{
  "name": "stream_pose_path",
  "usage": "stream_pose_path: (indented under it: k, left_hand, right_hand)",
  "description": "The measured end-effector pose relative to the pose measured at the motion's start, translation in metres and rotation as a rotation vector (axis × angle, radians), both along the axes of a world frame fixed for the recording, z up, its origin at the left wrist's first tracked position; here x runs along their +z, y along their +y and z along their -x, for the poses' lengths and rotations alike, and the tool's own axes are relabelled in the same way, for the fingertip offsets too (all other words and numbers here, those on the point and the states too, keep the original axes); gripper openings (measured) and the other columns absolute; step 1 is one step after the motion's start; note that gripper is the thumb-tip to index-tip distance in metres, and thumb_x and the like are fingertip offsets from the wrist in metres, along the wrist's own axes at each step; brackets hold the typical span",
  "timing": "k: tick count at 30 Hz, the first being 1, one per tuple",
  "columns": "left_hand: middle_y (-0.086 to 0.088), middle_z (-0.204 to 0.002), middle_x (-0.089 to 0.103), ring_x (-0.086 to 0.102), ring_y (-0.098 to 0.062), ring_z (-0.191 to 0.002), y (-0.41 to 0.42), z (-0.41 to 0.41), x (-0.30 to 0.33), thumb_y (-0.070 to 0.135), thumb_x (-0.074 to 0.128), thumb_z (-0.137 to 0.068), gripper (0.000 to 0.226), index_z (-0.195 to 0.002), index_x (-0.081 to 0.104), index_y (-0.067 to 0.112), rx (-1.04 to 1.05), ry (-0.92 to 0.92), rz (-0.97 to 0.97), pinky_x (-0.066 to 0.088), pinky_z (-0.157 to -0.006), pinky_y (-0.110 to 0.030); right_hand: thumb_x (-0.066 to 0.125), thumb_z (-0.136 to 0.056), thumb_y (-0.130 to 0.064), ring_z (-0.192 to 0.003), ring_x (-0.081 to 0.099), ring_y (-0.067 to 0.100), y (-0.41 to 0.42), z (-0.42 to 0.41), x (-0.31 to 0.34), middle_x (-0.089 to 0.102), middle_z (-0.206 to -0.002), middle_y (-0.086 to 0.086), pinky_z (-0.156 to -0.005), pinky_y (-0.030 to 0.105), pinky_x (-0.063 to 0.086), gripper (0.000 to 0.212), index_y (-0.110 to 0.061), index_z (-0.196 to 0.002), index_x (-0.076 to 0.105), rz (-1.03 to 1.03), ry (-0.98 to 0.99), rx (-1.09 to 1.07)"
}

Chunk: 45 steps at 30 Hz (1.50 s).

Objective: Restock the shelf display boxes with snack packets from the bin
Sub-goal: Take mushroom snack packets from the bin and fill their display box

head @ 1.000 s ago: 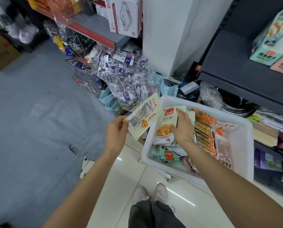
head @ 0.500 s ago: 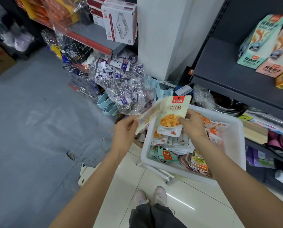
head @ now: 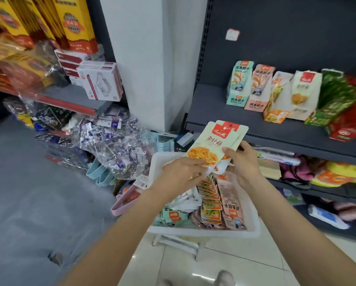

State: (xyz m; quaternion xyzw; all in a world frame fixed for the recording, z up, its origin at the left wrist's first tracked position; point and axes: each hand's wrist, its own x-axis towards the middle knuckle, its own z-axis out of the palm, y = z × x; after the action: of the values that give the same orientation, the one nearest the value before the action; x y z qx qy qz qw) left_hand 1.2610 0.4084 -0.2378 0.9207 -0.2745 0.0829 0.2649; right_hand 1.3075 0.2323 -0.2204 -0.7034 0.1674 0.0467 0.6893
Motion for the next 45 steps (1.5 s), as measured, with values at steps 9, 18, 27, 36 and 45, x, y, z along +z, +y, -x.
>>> stream_pose_path:
  k: [9,18,27,36,45]
  left_hand:
    - [0.0,-0.113,0.063,0.06,-0.011,-0.093,-0.133,-0.075,0.048,0.022,0.064,-0.088,0.048,-0.133,0.048,0.015,0.348,0.431,0.539,0.05,-0.086,-0.029]
    - [0.005,-0.089,0.067,0.065,-0.019,-0.091,-0.294,-0.143,0.077,0.016,0.067,-0.085,0.007,-0.084,0.063,0.022,0.293,0.458,0.64,0.054,-0.083,-0.046]
    - [0.009,-0.087,0.066,0.064,-0.021,-0.094,-0.361,-0.217,0.091,0.017,0.067,-0.085,0.006,-0.09,0.067,0.02,0.354,0.396,0.677,0.053,-0.082,-0.051]
    - [-0.002,-0.09,0.064,0.065,-0.025,-0.095,-0.367,-0.33,0.108,0.018,0.068,-0.085,0.012,-0.09,0.066,0.008,0.317,0.42,0.716,0.058,-0.074,-0.044]
    - [-0.002,-0.085,0.069,0.067,-0.02,-0.086,-0.372,-0.415,0.093,0.02,0.071,-0.082,0.024,-0.066,0.054,0.028,0.329,0.309,0.649,0.057,-0.074,-0.046]
  right_hand:
    - [0.064,-0.084,0.002,-0.09,0.066,0.019,-0.143,-0.011,0.029,0.069,-0.108,0.007,-0.072,0.035,0.055,0.033,-0.013,-0.113,0.06,0.127,-0.079,0.112]
    - [0.053,-0.095,-0.03,-0.089,0.069,0.027,-0.312,-0.068,0.069,0.073,-0.093,0.002,-0.079,0.05,0.056,0.025,-0.012,-0.09,0.068,0.149,-0.139,0.104]
    - [0.057,-0.092,-0.007,-0.089,0.068,0.015,-0.378,-0.153,0.091,0.07,-0.103,0.002,-0.067,0.039,0.06,0.022,-0.023,-0.107,0.058,0.286,-0.315,0.185]
    - [0.061,-0.088,-0.001,-0.095,0.068,0.015,-0.379,-0.273,0.094,0.071,-0.105,0.003,-0.079,0.037,0.058,0.022,-0.021,-0.098,0.063,0.248,-0.358,0.163]
    - [0.063,-0.087,-0.002,-0.093,0.067,0.015,-0.382,-0.362,0.077,0.069,-0.1,0.003,-0.076,0.031,0.058,0.019,-0.009,-0.103,0.068,0.206,-0.341,0.057]
